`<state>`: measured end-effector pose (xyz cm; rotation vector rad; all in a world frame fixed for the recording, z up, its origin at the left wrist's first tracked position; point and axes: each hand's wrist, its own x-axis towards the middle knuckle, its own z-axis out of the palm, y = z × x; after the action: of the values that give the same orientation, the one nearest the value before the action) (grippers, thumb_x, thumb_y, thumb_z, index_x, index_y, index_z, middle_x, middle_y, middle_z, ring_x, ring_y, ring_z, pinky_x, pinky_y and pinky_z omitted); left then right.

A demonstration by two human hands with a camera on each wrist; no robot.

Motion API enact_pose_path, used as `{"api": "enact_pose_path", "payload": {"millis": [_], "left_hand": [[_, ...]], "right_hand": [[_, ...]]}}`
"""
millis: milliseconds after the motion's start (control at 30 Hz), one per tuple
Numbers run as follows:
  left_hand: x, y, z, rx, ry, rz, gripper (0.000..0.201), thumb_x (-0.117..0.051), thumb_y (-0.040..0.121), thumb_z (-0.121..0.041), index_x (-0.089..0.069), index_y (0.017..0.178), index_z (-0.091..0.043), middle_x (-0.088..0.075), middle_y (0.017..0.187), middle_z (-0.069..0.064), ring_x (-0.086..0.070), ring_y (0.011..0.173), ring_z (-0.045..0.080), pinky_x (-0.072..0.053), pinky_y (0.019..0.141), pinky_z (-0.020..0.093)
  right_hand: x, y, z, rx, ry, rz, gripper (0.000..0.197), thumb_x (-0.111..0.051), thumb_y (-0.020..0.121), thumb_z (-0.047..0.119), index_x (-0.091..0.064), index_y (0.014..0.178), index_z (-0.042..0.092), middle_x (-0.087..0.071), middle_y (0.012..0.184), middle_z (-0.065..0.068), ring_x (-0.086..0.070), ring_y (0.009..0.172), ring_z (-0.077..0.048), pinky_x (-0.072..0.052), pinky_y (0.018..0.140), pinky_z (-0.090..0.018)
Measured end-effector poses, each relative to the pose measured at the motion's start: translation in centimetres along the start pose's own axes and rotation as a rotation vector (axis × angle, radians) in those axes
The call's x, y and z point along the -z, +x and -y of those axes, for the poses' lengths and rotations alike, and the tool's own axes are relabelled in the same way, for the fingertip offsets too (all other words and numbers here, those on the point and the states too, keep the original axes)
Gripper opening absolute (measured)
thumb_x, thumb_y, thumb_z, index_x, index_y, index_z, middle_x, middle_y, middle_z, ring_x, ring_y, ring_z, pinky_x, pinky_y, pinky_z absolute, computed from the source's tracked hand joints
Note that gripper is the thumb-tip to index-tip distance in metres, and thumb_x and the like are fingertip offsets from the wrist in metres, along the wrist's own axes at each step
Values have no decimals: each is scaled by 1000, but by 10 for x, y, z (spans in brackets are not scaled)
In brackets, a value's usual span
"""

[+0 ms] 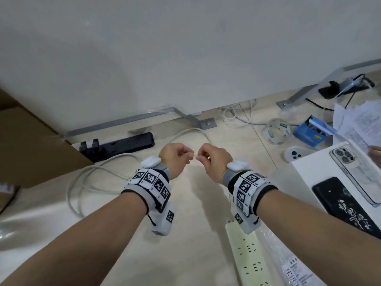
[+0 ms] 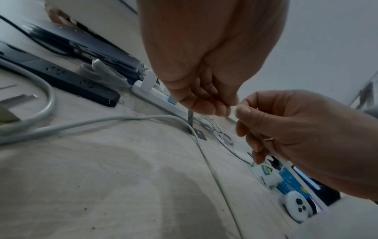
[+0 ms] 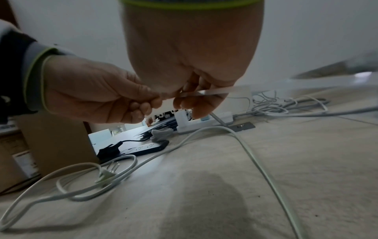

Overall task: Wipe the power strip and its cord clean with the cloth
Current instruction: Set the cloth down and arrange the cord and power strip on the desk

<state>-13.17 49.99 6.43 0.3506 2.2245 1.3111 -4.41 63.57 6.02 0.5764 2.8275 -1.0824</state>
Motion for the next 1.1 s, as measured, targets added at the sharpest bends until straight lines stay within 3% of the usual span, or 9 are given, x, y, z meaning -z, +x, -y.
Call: {"api": "enact_pose_path", "payload": {"millis": [200, 333, 433, 500, 667, 800, 933, 1000, 1100], "left_hand": [[-7, 47, 13, 145, -206, -135, 16, -64, 87, -5, -66, 77, -17, -69, 77, 6, -61, 61, 14, -54, 63, 27], [-27, 76, 16, 343, -466, -137, 24, -51, 94, -2, -57, 117, -2, -64, 92, 13, -59, 63, 19, -52, 57, 25], [-40, 92, 19, 503, -760, -159, 39, -47, 95, -1, -43, 134, -8, -61, 109, 17, -64, 76, 23, -55, 73, 33], [-47, 106, 21, 540, -1023, -144, 35, -37, 100, -4, -41, 129, -24, -59, 112, 10, -63, 85, 23, -51, 83, 36], [-57, 121, 27, 524, -1384, -179, 21, -36, 101, -13, -54, 106, -22, -60, 117, 3, -62, 90, 17, -53, 68, 30], [-61, 114, 21, 331, -1281, -207, 15, -44, 98, -7, -58, 104, -10, -70, 91, 11, -69, 82, 21, -58, 77, 30], [-63, 123, 16, 218, -947, -409, 17, -49, 96, -4, -54, 107, -16, -65, 92, 15, -64, 64, 20, -55, 60, 26], [-65, 130, 17, 144, -809, -368, 31, -46, 92, -2, -53, 112, -26, -64, 102, 14, -62, 70, 21, -52, 60, 29], [-67, 135, 19, 72, -332, -267, 50, -43, 82, -16, -39, 129, -32, -68, 104, 13, -67, 88, 28, -56, 79, 44]], "right_hand": [[8, 37, -31, -215, 78, 165, 16, -50, 94, 29, -60, 81, 28, -68, 69, 4, -60, 65, -14, -38, 55, -21], [23, 67, -61, -413, 77, 21, 18, -52, 93, 28, -67, 83, 24, -65, 75, 3, -60, 73, -20, -40, 63, -23], [34, 93, -74, -539, 110, -120, 18, -53, 94, 27, -68, 89, 19, -66, 84, -4, -57, 73, -23, -40, 65, -22], [34, 120, -75, -570, 126, -149, 17, -53, 94, 23, -69, 94, 18, -67, 92, -5, -57, 78, -23, -41, 69, -22], [24, 160, -61, -467, 101, -138, 25, -48, 94, 15, -71, 100, 21, -70, 96, -4, -64, 88, -24, -43, 71, -20], [12, 175, -49, -382, 42, -132, 26, -51, 94, 16, -73, 107, 19, -73, 102, -2, -66, 92, -20, -39, 72, -14], [5, 176, -44, -325, 86, -107, 27, -51, 92, 17, -71, 109, 23, -72, 108, 0, -65, 101, -19, -46, 89, -20], [5, 178, -43, -299, 84, -98, 27, -50, 93, 16, -71, 109, 23, -71, 111, 1, -63, 104, -19, -43, 90, -18], [8, 181, -40, -265, 87, -74, 26, -47, 95, 15, -72, 100, 17, -71, 103, -4, -63, 98, -22, -36, 76, -16]]}}
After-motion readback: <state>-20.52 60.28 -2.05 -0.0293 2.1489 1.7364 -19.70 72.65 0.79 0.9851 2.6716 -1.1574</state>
